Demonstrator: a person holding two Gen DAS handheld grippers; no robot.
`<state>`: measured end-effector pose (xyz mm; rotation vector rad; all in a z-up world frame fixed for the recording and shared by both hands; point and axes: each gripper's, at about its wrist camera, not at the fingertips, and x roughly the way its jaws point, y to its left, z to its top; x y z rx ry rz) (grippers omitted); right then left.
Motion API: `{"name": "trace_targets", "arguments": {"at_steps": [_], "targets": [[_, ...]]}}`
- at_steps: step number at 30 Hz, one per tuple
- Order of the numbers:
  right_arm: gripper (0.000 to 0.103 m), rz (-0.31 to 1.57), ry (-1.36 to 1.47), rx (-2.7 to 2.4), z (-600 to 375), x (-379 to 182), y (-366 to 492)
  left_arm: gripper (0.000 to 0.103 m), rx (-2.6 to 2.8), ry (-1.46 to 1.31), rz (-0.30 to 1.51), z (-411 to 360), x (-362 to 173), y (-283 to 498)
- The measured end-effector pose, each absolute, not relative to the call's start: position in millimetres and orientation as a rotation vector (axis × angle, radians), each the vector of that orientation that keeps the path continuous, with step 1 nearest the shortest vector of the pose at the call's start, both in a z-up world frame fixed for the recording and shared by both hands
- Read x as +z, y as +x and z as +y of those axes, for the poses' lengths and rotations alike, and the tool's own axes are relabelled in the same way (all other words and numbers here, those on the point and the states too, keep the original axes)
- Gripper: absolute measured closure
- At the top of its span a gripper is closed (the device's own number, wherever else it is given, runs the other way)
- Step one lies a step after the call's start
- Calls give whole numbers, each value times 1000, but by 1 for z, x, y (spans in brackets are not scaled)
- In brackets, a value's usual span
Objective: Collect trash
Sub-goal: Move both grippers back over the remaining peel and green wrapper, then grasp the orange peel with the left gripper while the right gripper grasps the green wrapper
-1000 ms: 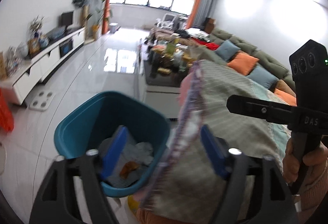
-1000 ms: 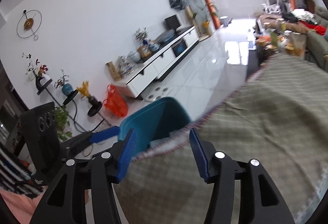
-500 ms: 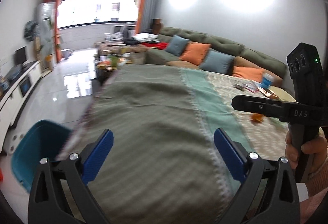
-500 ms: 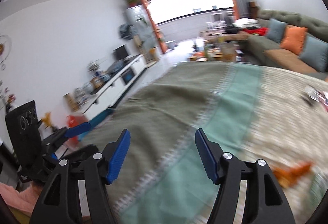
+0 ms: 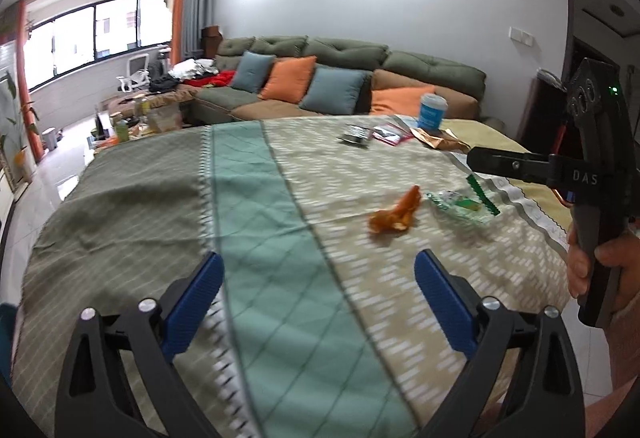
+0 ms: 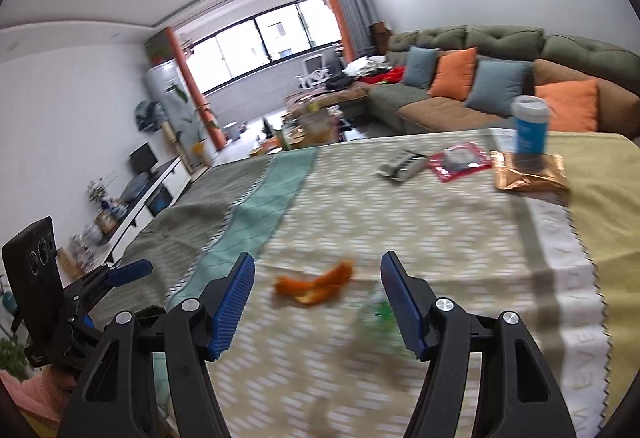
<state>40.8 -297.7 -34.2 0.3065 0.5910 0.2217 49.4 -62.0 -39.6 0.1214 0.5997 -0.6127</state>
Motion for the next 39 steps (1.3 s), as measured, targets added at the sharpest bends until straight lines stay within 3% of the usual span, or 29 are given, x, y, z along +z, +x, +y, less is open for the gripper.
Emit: {"name": "trace_targets", "arguments": {"at_steps": [15,26,39], "targets": [[37,636,342,173,-332,-53,37,10,-630,168,630,-99,-36,62],[39,663,353,184,-337,-62,41,21,-648,115,721,-110,-46,89],[63,712,360,191,-340,-72,46,44,-681,158,833,-144,-64,111]]}}
